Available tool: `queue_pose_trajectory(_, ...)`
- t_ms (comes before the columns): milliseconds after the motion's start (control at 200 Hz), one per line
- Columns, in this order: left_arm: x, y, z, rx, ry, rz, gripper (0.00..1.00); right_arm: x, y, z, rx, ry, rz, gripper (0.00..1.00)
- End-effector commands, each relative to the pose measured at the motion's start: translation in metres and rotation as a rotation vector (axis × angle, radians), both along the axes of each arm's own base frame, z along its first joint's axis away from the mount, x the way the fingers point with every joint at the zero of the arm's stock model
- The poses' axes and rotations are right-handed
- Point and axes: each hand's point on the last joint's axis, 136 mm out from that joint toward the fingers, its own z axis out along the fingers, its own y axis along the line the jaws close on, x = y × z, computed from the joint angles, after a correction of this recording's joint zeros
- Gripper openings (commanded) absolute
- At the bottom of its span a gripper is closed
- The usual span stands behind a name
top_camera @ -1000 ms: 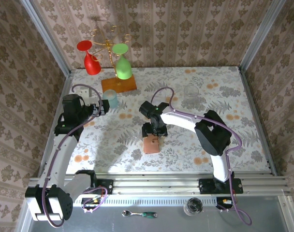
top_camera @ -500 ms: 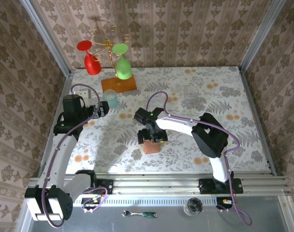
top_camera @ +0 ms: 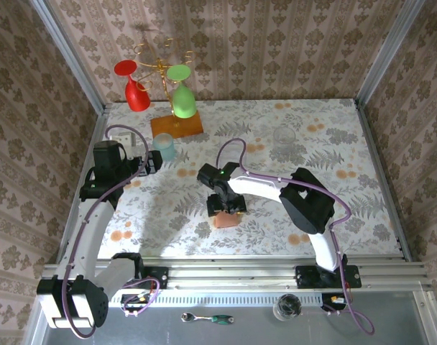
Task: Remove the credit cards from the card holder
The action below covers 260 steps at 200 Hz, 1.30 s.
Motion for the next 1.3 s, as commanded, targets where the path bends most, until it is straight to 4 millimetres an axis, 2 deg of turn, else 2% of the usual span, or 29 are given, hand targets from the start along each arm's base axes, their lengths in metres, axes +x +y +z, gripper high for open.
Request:
queue_pose_trajectory(0, 0.001, -0.001, -0.007, -0.041, 0.03, 0.027, 1.0, 0.009, -0.009, 0.004, -0.043, -0.018, -0.002, 0.78)
queue_pose_trajectory(185, 0.004, -0.017, -0.016, -0.095, 0.067, 0.014, 1.0, 0.027, -0.017, 0.009, -0.021, -0.029, -0.015, 0.73)
queue_pose_trajectory(445, 0.003, -0.06, -0.039, -0.161, 0.127, -0.051, 1.0, 0.06, -0.032, 0.011, 0.008, -0.048, -0.051, 0.71)
queue_pose_trajectory(535, 0.002, -0.073, -0.047, -0.192, 0.148, -0.061, 1.0, 0.07, -0.031, 0.007, 0.017, -0.05, -0.054, 0.71)
queue_pose_trajectory(670, -0.002, -0.089, -0.065, -0.231, 0.205, -0.062, 0.98, 0.078, -0.028, -0.001, 0.021, -0.044, -0.057, 0.71)
queue_pose_trajectory(860, -0.009, -0.099, -0.09, -0.275, 0.283, -0.048, 0.96, 0.078, -0.023, -0.006, 0.037, -0.031, -0.057, 0.72)
queue_pose_trajectory(930, -0.01, -0.104, -0.096, -0.291, 0.306, -0.055, 0.95, 0.078, -0.025, -0.002, 0.034, -0.038, -0.059, 0.78)
queue_pose_trajectory(1050, -0.011, -0.113, -0.105, -0.308, 0.342, -0.074, 0.94, 0.082, -0.026, 0.016, 0.048, -0.08, -0.06, 0.83)
queue_pose_trajectory(1175, -0.01, -0.122, -0.109, -0.326, 0.362, -0.09, 0.94, 0.082, -0.029, 0.033, 0.054, -0.103, -0.055, 0.85)
queue_pose_trajectory(1295, -0.008, -0.125, -0.113, -0.346, 0.371, -0.088, 0.92, 0.079, -0.032, 0.041, 0.059, -0.109, -0.035, 0.84)
